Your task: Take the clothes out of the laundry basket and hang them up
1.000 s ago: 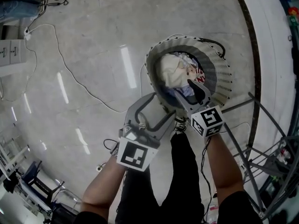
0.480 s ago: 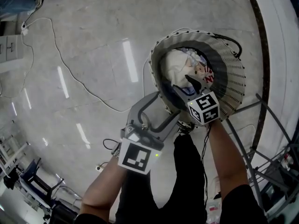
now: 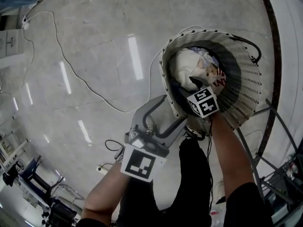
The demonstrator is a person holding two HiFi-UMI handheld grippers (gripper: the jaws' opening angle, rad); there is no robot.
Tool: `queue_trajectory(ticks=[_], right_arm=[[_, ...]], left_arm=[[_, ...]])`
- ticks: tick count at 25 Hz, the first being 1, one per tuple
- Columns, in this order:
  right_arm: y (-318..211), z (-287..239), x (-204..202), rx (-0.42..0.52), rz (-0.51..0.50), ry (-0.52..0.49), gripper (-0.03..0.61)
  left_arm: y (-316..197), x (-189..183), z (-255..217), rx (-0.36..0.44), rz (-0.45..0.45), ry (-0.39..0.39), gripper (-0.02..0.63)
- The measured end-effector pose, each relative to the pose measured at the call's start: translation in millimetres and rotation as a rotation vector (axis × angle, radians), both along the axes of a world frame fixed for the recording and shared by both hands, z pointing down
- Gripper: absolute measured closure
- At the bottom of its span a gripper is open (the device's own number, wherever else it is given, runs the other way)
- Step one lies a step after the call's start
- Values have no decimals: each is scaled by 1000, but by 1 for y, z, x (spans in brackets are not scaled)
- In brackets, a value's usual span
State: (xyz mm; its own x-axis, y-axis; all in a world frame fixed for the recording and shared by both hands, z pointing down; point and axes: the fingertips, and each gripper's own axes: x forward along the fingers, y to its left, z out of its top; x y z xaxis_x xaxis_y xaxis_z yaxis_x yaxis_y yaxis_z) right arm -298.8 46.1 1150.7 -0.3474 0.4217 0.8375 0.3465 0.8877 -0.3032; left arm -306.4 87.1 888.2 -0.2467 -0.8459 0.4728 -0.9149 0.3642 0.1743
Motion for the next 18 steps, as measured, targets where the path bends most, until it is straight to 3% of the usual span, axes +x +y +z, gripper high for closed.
queue_trajectory(ticks=[8, 11, 14, 18], right_arm=[[4, 56, 15, 100, -71, 134, 332], [-1, 64, 21, 148, -66, 169, 418], [-16, 63, 19, 149, 1, 163, 540], [-26, 44, 11, 100, 90, 131, 554]], left_arm=[[7, -4, 10, -2, -9, 7, 344], [13, -5, 12, -8, -22, 15, 344], [15, -5, 12, -13, -24, 13, 345], [14, -5, 6, -12, -25, 6, 344]])
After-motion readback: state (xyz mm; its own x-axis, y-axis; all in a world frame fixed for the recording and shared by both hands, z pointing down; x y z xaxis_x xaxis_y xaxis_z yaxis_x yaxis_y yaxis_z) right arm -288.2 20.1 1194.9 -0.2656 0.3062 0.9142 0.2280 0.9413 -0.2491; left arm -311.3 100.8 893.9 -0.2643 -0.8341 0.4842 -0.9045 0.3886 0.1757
